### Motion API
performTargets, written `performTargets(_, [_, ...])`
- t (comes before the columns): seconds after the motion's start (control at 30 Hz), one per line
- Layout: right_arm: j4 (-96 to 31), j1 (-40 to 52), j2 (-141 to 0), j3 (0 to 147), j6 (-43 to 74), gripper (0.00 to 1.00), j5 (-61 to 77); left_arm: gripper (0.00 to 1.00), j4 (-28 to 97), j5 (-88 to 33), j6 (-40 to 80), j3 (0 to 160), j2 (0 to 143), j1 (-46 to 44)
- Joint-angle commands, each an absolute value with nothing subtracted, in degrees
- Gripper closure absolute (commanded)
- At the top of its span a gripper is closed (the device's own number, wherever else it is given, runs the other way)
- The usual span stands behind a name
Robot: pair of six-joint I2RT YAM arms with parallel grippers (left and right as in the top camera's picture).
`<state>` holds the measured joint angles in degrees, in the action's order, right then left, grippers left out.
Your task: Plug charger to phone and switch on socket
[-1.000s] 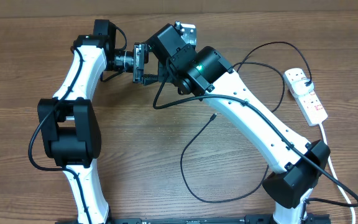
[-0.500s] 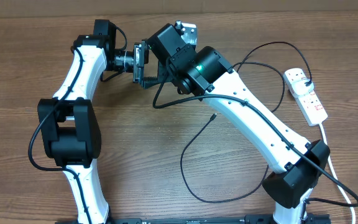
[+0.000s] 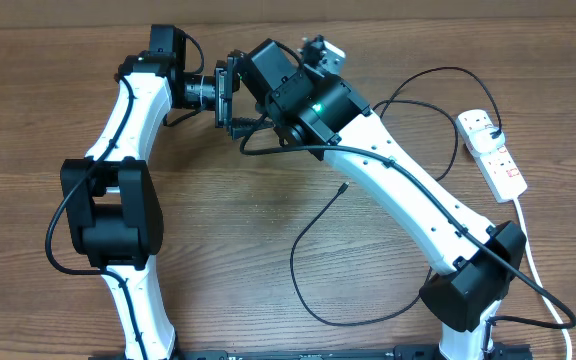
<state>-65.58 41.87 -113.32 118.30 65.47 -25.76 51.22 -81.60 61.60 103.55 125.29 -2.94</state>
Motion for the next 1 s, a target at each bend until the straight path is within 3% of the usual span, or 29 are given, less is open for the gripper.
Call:
performTargets(0.0, [-64.9,41.2,-112.9,119.3,81.6,0.96,-28.4,0.05,50.7,-81.4,61.8,104.9,125.3,-3.5])
performTargets(0.2, [-63.6,41.2,-112.3,119.3,89.9,0.96,-28.2,0.32,50.7,-81.4,61.8,104.9,125.3,-3.5])
performTargets(0.4, [-62.3,41.2,-110.8,119.3,89.9,0.96,-28.2,0.38,50.7,-80.8,64.8,104.9,125.3,-3.5])
performTargets(0.57, [-63.6,41.2,-110.2,119.3,93.8,0.96,-25.1,0.57,50.7,-81.1,66.1,104.9,125.3,-3.5])
performTargets(0.97, [-63.4,41.2,-110.2,119.3,97.7,0.96,-20.2,0.62,50.7,-81.0,68.4,104.9,125.3,-3.5])
